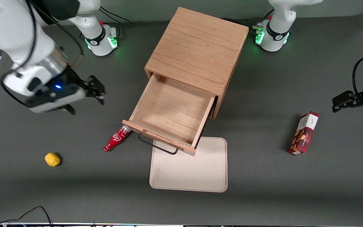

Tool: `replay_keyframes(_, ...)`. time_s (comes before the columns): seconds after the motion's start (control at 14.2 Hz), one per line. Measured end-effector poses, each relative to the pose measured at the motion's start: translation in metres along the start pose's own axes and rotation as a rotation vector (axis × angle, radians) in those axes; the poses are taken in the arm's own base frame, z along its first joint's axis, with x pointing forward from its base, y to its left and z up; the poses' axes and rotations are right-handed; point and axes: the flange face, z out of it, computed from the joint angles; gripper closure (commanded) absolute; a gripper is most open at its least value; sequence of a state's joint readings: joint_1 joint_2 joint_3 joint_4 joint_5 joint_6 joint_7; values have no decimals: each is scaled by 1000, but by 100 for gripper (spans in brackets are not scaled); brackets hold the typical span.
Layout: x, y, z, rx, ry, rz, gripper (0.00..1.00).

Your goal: Open upper drawer

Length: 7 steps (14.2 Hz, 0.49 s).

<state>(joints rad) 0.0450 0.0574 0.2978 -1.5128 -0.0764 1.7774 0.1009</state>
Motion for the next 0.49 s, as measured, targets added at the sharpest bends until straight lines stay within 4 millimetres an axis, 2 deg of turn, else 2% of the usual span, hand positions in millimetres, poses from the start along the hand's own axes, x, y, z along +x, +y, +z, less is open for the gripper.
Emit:
replay_keyframes(0.21,-46,59,-23,-44,11,143,0)
replay_keyframes(0.49,-96,138,-38,-3,21,329,0)
